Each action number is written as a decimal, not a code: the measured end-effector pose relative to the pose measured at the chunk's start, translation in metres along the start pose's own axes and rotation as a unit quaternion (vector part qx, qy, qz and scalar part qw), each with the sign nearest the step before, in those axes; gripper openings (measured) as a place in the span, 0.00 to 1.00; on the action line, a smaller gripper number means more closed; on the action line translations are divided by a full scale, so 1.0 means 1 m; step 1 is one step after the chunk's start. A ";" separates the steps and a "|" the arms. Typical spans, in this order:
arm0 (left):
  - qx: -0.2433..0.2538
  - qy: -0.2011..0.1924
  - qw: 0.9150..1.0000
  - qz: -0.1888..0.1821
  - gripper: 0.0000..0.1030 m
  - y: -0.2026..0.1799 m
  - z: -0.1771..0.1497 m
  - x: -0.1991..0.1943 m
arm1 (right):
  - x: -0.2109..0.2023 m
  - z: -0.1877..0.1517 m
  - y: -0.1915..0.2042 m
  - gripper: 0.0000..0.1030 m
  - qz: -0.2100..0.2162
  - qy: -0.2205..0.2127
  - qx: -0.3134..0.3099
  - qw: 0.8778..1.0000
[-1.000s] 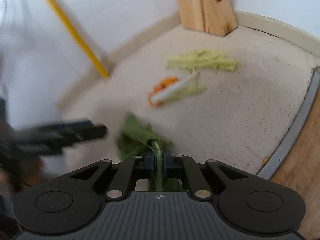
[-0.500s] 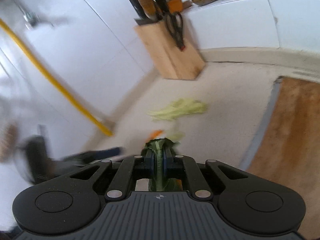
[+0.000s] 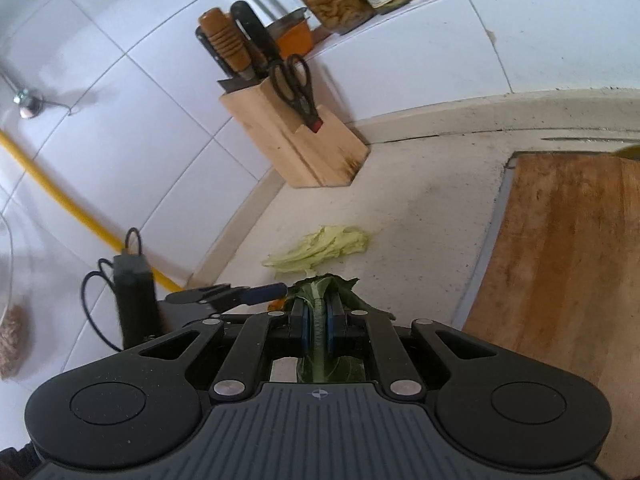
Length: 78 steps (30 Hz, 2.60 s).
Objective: Collect trash
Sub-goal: 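Grasp the white bok choy stalk with the left tool while right tool holds the leaf, then lift the stalk with the left tool while right tool lifts the green leaf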
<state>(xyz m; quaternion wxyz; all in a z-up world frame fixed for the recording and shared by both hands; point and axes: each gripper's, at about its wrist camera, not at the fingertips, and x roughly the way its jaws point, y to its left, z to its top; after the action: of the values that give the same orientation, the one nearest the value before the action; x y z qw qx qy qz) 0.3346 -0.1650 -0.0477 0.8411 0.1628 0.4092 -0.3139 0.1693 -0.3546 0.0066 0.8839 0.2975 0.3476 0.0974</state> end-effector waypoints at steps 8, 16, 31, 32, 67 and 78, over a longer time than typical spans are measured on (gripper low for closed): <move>-0.024 -0.004 0.999 -0.043 0.01 0.006 -0.006 -0.027 | 0.003 -0.001 -0.005 0.12 -0.007 -0.005 0.012 1.000; -0.073 -0.042 0.994 -0.064 0.01 0.022 -0.030 -0.083 | -0.008 -0.003 -0.007 0.12 -0.002 -0.017 0.016 1.000; -0.206 -0.100 0.970 -0.078 0.01 0.072 -0.050 -0.119 | 0.012 -0.004 -0.003 0.12 0.014 0.010 0.016 1.000; -0.208 -0.093 0.971 -0.076 0.01 0.072 -0.053 -0.116 | 0.012 -0.005 -0.002 0.12 0.016 0.010 0.015 1.000; -0.122 -0.012 0.992 -0.024 0.38 0.031 -0.068 -0.071 | 0.068 -0.026 0.003 0.24 -0.075 0.083 -0.088 0.990; -0.105 0.053 0.991 -0.067 0.01 0.014 -0.028 -0.046 | 0.064 -0.027 0.001 0.21 -0.063 0.081 -0.084 0.991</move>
<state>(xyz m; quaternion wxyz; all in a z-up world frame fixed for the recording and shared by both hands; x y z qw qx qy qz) 0.3060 -0.1210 -0.0284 0.8075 0.0624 0.4940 -0.3162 0.1982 -0.3170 -0.0443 0.8788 0.1913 0.4269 0.0945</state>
